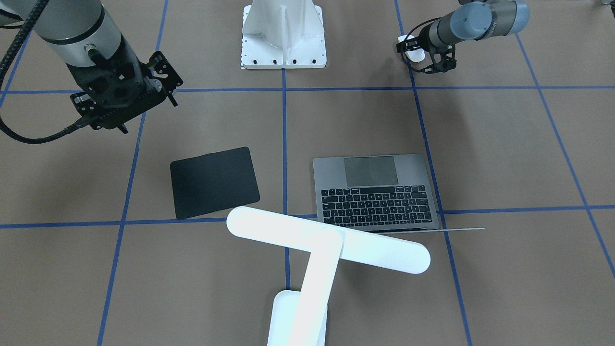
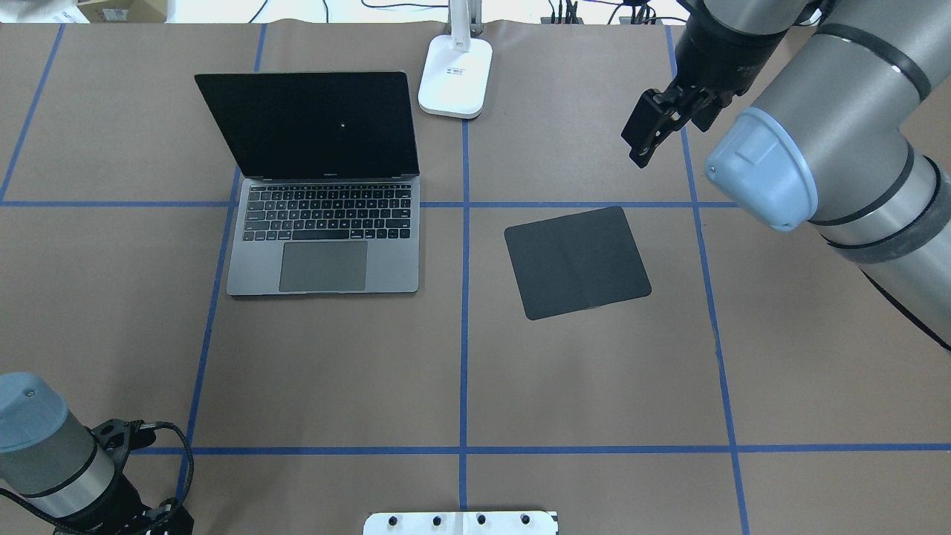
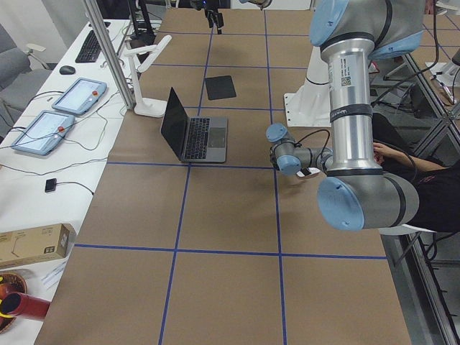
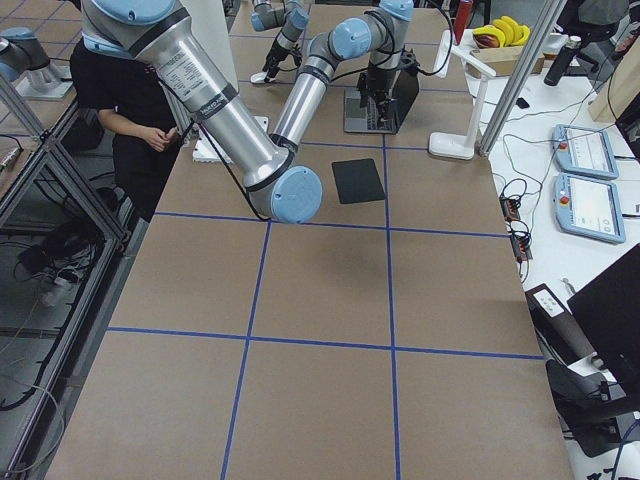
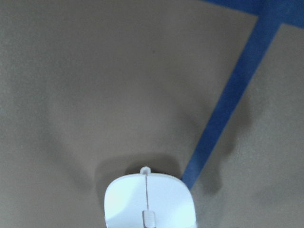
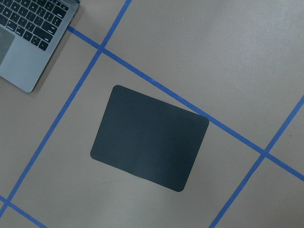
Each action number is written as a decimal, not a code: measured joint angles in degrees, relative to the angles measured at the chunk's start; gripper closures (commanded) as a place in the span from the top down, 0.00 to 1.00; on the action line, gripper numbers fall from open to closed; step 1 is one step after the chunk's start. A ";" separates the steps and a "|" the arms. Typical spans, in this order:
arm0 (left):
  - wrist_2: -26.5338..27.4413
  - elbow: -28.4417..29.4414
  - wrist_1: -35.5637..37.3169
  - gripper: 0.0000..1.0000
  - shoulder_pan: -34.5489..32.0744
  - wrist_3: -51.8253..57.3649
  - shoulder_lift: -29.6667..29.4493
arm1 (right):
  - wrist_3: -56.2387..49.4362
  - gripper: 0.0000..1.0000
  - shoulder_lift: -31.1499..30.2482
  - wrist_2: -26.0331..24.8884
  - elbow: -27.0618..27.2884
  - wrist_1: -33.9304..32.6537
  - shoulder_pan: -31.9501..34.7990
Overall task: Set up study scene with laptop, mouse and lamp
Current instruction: 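Grasp the white mouse with the left gripper while the right gripper hovers, then lift the white mouse and carry it toward the mouse pad with the left gripper, then lower the white mouse onto the mouse pad with the left gripper, then open the left gripper and withdraw the left arm away from the mouse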
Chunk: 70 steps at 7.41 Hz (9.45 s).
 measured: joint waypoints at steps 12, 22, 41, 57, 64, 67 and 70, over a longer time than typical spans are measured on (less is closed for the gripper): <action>0.00 0.48 -2.17 0.66 0.89 -2.81 -0.14 | 0.09 1.00 0.02 -0.70 0.70 -0.08 -0.46; -2.18 -6.97 -2.14 0.61 -4.66 -4.39 0.07 | 0.11 1.00 -3.28 -0.96 2.83 -0.64 1.84; 3.40 43.55 29.92 0.61 -20.94 21.58 -76.31 | 1.23 1.00 -18.72 0.74 6.27 -1.31 13.63; 15.97 59.27 17.15 0.92 -15.91 16.93 -83.02 | 1.05 1.00 -18.73 3.09 5.27 -1.35 17.18; 13.40 30.02 39.79 0.91 -18.89 30.59 -69.63 | -0.73 1.00 -24.49 4.23 3.12 -0.26 23.93; 13.22 14.02 46.90 0.91 -24.78 40.37 -57.55 | -3.37 1.00 -27.28 4.46 -2.25 5.40 25.96; 12.64 3.88 48.78 0.99 -33.15 52.84 -45.31 | -7.94 1.00 -30.18 4.90 -16.27 23.77 28.97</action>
